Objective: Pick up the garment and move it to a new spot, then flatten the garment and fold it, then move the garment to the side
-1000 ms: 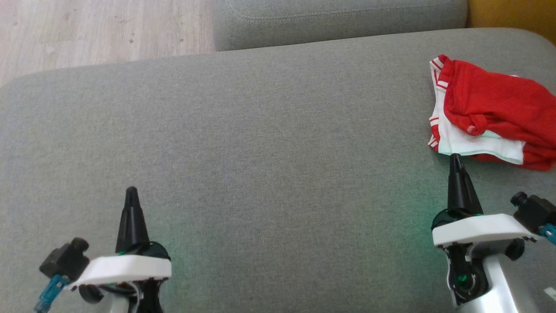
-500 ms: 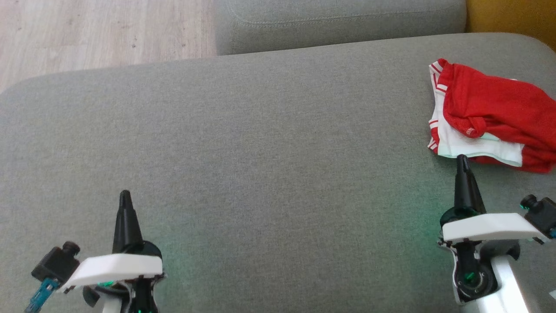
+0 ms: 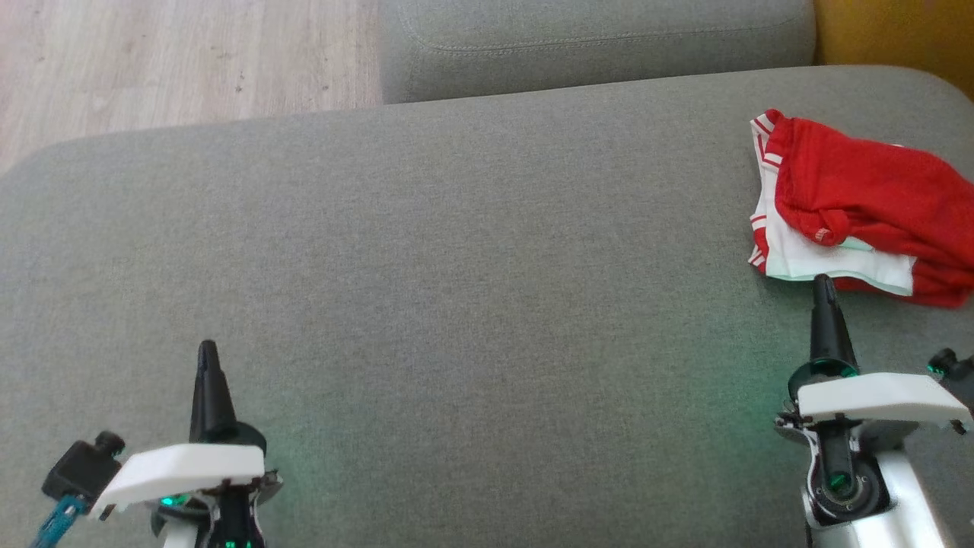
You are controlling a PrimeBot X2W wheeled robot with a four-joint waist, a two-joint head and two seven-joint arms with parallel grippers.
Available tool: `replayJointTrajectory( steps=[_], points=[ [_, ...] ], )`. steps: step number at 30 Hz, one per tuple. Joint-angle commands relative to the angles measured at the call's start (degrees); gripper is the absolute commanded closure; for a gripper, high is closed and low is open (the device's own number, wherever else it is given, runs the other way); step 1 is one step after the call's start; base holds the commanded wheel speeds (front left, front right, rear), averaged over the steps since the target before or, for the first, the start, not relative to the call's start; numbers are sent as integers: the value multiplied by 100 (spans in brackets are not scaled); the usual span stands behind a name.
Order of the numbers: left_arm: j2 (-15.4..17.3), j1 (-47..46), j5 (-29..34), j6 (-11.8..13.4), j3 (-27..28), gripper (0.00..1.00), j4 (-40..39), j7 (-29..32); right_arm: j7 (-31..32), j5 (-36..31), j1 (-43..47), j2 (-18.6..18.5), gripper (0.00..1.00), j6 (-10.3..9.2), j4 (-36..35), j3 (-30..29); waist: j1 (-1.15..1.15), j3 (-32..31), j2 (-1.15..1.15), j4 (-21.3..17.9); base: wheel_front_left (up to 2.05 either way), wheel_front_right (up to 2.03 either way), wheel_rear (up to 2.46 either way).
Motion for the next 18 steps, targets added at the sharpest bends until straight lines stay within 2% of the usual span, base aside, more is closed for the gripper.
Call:
replayJointTrajectory(
  steps=[1, 18],
  points=[
    [100, -210, -137, 4, 135, 100, -150, 31, 42, 165, -52, -105, 100, -2, -228, 28, 0, -8, 0, 2, 0, 0, 0],
    [107, -213, -1105, 5, 293, 100, -133, 313, 317, 1252, 3, -111, 100, -3, -264, -98, 0, -106, 0, 22, 0, 0, 0]
  ],
)
